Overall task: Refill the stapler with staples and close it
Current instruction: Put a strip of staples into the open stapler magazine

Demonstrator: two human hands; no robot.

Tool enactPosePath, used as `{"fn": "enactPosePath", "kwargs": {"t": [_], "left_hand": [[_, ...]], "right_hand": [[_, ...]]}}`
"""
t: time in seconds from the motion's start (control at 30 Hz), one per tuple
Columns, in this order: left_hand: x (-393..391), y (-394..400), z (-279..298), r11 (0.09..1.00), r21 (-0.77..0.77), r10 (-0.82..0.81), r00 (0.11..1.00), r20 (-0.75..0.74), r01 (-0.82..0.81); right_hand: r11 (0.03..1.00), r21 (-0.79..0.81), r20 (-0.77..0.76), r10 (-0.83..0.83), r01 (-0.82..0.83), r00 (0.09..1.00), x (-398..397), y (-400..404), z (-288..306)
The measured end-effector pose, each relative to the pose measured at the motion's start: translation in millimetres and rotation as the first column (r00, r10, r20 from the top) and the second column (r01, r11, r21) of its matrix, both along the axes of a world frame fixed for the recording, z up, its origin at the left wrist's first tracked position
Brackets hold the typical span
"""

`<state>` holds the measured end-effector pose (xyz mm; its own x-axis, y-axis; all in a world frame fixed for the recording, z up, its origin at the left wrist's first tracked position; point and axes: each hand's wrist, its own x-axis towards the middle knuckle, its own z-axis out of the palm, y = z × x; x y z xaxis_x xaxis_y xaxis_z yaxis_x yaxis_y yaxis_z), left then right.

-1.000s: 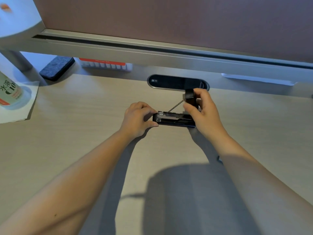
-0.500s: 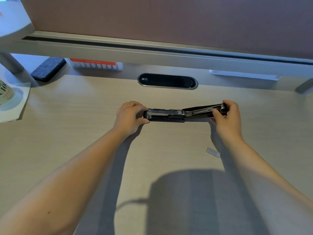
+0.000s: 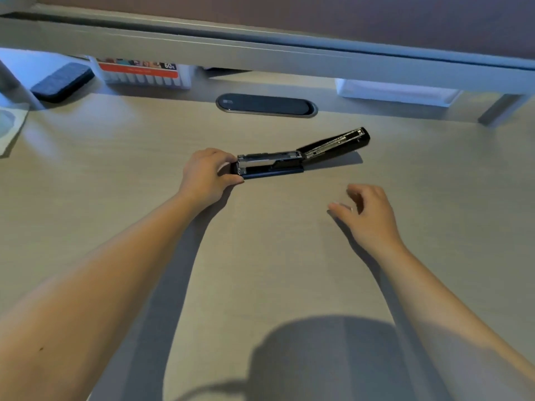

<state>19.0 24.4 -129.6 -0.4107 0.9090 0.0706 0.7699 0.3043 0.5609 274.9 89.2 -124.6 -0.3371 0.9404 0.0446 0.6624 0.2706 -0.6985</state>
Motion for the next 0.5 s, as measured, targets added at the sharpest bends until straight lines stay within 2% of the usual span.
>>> {"fn": "enactPosePath", "kwargs": {"t": [0.07, 0.13, 0.5], "left_hand": [[4.6, -3.1, 1.3, 1.000, 0.005, -0.004, 1.000, -0.019, 0.005], [8.6, -7.5, 2.9, 1.000, 0.007, -0.011, 0.999, -0.040, 0.011], [48.0, -76.0, 6.2, 0.998, 0.058, 0.006, 0.998, -0.064, -0.002]], "right_hand": [[0.997, 0.051, 0.078, 0.049, -0.053, 0.996, 5.6, -5.0, -6.1], [0.992, 0.109, 0.087, 0.055, -0.065, 0.995, 6.1, -9.9, -7.8], [0.946, 0.293, -0.119, 0.178, -0.137, 0.977, 6.2, -89.3, 7.8]]}}
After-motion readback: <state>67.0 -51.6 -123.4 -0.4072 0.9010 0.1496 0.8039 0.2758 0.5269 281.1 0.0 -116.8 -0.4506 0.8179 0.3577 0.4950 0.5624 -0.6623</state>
